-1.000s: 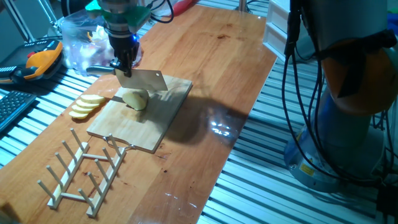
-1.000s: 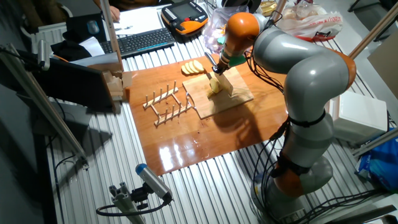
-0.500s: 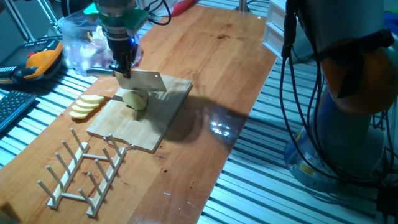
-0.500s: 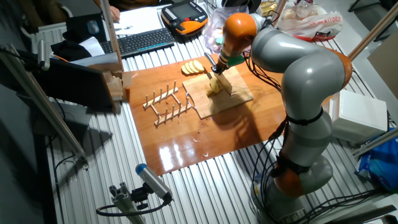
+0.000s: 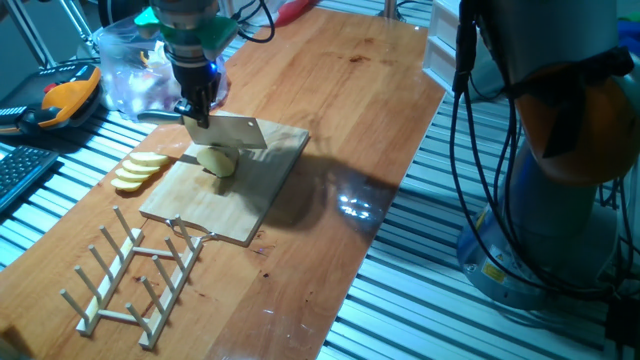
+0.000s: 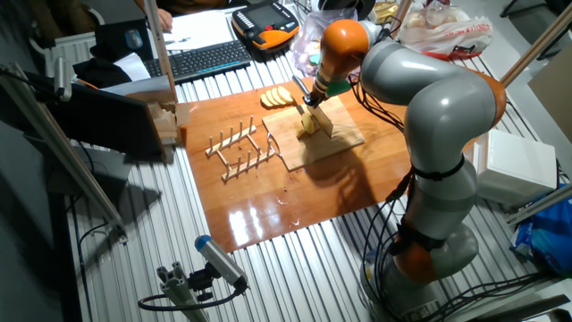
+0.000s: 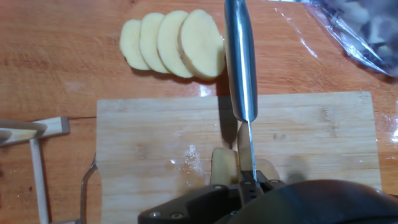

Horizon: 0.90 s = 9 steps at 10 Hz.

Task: Chop the potatoes

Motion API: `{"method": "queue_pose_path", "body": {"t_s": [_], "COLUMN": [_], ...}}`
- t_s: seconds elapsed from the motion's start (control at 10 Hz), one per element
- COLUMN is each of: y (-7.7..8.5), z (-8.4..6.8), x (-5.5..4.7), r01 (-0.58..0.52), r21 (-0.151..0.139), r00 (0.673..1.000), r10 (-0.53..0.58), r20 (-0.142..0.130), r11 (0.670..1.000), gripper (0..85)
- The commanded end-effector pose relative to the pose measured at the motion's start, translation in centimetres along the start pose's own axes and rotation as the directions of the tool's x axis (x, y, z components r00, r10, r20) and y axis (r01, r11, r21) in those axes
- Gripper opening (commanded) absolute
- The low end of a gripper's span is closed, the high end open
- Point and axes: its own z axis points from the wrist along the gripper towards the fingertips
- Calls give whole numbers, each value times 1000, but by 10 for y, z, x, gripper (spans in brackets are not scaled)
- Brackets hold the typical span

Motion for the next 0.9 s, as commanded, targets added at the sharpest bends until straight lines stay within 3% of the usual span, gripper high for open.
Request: {"method": "queue_pose_path", "body": {"t_s": [0.0, 0.8], "y": [1, 5], "z": [-1, 3], "x": [0, -1], "r01": [0, 0], "r21": [0, 0], "r00": [1000, 1000], "r10": [0, 0], "r20": [0, 0], "r11": [1000, 1000], "gripper": [0, 0]}}
